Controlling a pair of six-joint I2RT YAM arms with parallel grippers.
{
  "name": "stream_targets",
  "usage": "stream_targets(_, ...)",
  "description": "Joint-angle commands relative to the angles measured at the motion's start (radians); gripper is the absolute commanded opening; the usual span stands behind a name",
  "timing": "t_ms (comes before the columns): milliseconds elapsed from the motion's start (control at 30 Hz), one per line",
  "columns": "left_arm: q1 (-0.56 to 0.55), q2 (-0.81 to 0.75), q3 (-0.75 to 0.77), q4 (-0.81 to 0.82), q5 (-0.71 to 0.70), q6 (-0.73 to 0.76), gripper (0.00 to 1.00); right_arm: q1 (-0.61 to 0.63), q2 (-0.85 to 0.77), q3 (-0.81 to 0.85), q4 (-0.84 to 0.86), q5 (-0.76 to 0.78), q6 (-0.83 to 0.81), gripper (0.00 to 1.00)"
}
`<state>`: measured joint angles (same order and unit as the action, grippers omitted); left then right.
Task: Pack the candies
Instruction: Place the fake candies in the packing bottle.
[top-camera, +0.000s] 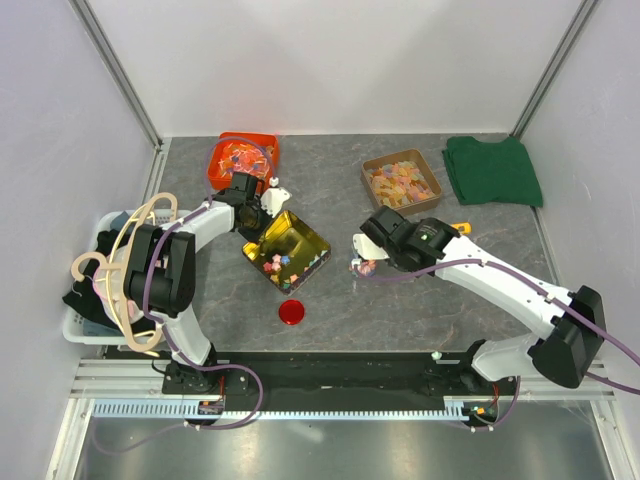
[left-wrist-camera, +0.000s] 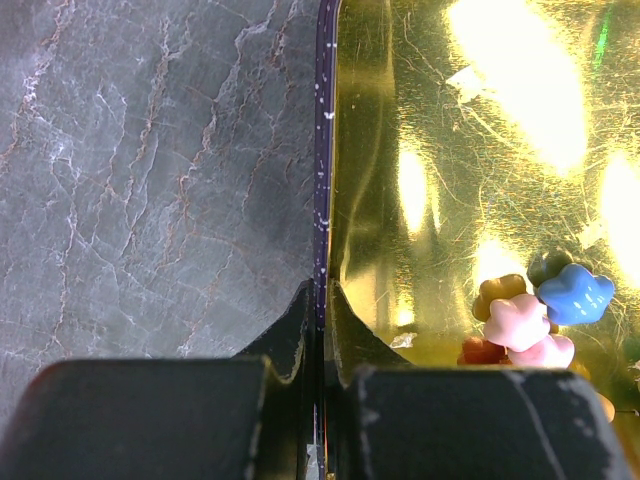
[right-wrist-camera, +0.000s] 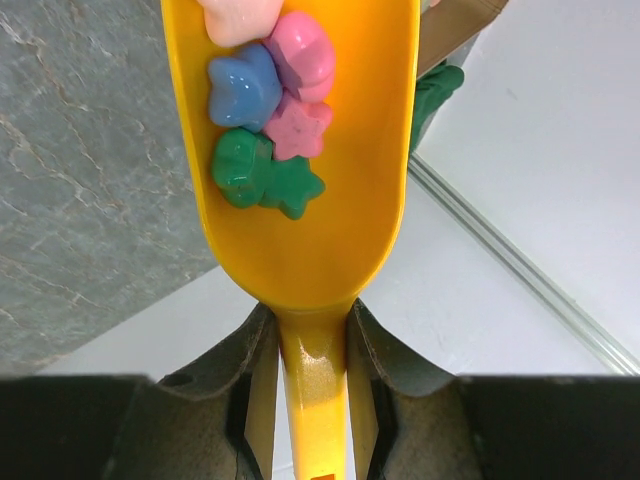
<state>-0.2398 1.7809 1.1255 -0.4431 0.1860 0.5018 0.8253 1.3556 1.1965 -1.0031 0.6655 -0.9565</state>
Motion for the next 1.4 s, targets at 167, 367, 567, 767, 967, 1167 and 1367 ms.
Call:
stream_targets(167, -0.001, -0.020, -0.016, 0.043, 0.021, -0.031, 0.02, 0.043, 0.007, 0.035, 0.001, 0.135, -0.039, 0.00)
stream_targets(367, -0.001, -0.020, -0.018, 0.044, 0.024, -0.032, 0.02, 0.066, 0.020, 0.040, 0.003, 0.174, -0.050, 0.00)
stream_targets(567, -0.001, -0.021, -0.023, 0.046, 0.027, -0.032, 0.02, 0.077, 0.033, 0.041, 0.006, 0.201, -0.060, 0.00)
stream_targets(767, -0.001, -0.023, -0.023, 0.047, 0.032, -0.032, 0.02, 0.092, 0.042, 0.049, 0.012, 0.235, -0.080, 0.00)
stream_targets(967, -0.001, -0.023, -0.024, 0.046, 0.033, -0.032, 0.02, 0.097, 0.053, 0.061, 0.012, 0.252, -0.094, 0.00)
stream_targets(1167, 0.000, -0.024, -0.024, 0.052, 0.032, -0.025, 0.02, 0.097, 0.069, 0.132, 0.079, 0.269, -0.140, 0.00)
stream_targets(1367, -0.001, -0.060, -0.010, 0.052, 0.043, -0.006, 0.02, 0.116, 0.170, 0.244, 0.220, 0.281, -0.241, 0.00)
